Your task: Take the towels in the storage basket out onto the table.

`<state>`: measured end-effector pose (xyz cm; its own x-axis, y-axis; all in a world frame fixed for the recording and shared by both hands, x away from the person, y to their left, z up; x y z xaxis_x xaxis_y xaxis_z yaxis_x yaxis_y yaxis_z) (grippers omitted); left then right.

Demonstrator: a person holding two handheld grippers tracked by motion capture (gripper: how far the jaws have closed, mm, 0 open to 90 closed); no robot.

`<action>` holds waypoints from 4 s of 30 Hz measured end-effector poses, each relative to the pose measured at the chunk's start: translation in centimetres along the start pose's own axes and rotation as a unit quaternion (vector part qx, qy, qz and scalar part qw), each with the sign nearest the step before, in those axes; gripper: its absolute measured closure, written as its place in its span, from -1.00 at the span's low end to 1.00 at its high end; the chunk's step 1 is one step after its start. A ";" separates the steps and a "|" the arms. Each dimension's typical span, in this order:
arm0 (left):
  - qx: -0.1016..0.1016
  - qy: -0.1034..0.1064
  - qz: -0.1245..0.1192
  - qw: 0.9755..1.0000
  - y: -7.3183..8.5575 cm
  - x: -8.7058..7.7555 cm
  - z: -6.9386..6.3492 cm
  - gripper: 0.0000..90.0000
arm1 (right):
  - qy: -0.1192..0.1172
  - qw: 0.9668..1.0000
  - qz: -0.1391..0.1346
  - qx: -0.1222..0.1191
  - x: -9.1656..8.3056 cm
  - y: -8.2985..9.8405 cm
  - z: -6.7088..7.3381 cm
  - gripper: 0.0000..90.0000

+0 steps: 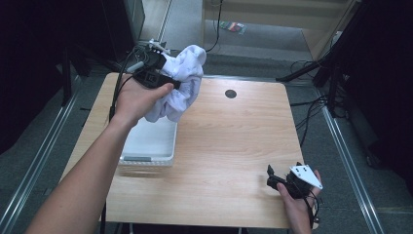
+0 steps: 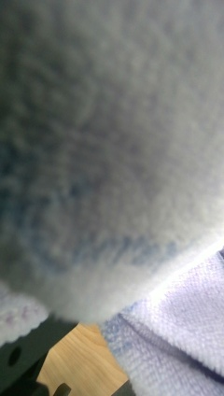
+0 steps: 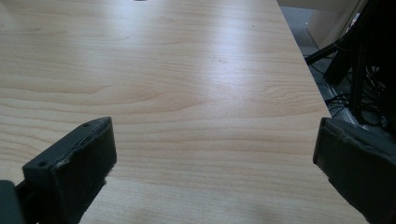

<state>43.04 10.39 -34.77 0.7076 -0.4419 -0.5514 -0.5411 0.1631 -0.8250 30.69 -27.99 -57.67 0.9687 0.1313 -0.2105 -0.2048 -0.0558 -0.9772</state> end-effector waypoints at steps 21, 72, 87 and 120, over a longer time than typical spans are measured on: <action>0.005 0.039 0.020 0.999 2.4 4.3 -3.6 0.43 | -0.003 1.000 -0.004 0.000 0.0 0.0 0.0 -1.00; -0.017 0.088 0.087 0.992 11.7 13.6 -8.5 -0.85 | -0.004 1.000 -0.005 0.001 0.0 0.0 0.1 -1.00; -0.006 0.081 0.056 0.995 9.5 10.5 -7.6 -1.00 | -0.002 1.000 -0.003 -0.002 0.0 0.0 0.1 -1.00; -0.015 0.010 -0.017 1.000 11.4 3.6 1.6 -1.00 | 0.000 1.000 0.000 -0.006 0.0 0.0 0.1 -1.00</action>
<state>40.17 12.05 -46.40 0.7170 -0.4636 -0.5205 -0.5305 0.1214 -0.8389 30.70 -27.86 -57.67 0.9688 0.1317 -0.2098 -0.2024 -0.0679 -0.9770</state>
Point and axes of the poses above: each handheld gripper's, and its own axes: x roughly forward along the jaws, y roughly out of its underside, z roughly to its left, the point moved 7 cm from there along x, roughly forward along the jaws, and after that the axes turned 14 degrees about -z, right-handed, at the moved point
